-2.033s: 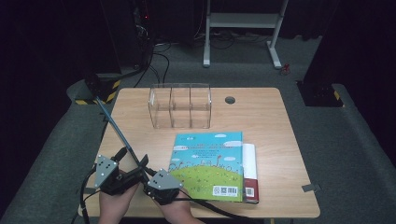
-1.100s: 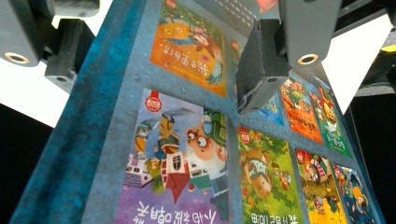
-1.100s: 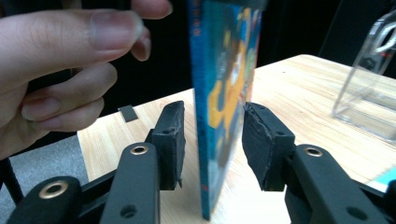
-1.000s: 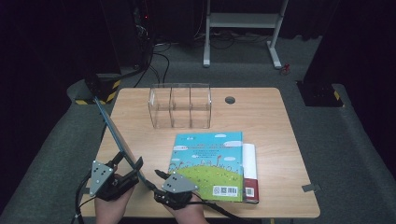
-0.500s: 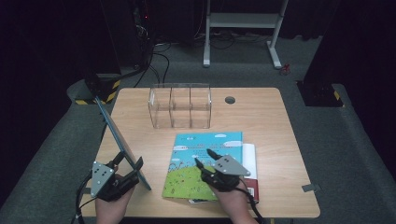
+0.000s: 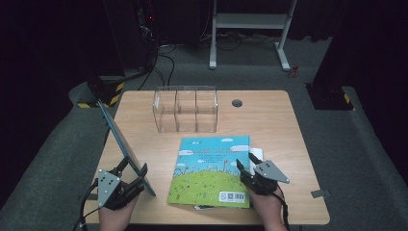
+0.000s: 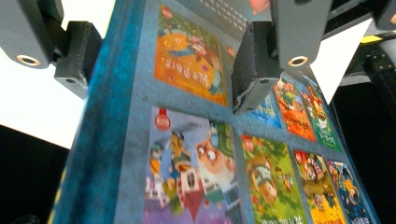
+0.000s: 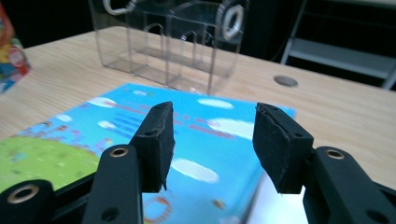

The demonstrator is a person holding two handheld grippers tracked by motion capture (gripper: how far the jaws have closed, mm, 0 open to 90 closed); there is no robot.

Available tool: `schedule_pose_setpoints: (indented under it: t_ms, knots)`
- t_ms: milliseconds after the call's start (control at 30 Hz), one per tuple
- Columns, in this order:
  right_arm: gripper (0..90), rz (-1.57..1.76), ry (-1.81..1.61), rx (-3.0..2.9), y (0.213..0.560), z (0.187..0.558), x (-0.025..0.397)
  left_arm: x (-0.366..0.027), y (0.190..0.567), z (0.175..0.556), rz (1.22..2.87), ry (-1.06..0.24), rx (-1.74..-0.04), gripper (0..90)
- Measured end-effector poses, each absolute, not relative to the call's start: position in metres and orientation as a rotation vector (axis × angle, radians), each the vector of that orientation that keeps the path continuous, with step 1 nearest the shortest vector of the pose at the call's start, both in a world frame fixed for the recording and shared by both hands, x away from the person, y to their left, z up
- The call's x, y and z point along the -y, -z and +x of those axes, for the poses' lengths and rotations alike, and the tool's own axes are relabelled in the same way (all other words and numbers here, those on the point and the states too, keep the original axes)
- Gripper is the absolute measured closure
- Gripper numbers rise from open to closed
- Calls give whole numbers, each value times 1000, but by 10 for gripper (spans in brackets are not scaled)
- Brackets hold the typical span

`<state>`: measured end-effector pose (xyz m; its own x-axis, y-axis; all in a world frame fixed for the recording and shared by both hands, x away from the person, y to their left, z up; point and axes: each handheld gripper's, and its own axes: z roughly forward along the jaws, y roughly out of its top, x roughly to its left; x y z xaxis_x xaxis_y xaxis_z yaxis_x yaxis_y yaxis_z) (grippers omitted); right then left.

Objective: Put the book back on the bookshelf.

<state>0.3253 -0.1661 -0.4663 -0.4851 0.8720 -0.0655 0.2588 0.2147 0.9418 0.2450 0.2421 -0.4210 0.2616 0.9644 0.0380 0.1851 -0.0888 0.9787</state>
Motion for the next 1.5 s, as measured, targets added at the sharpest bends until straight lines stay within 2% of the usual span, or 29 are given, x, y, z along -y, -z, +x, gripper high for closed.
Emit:
schedule_pose_setpoints:
  t_ms: [467, 1033, 1500]
  knots:
    - [497, 1097, -1252, -1862, 473, 331, 176, -251, 431, 234, 1464, -960, -1145, 487]
    - [504, 1107, -1247, -1875, 475, 333, 174, -268, 433, 228, 1415, -994, -1211, 566]
    - [509, 1105, -1249, -1882, 475, 332, 173, -281, 433, 230, 1401, -1072, -1284, 683]
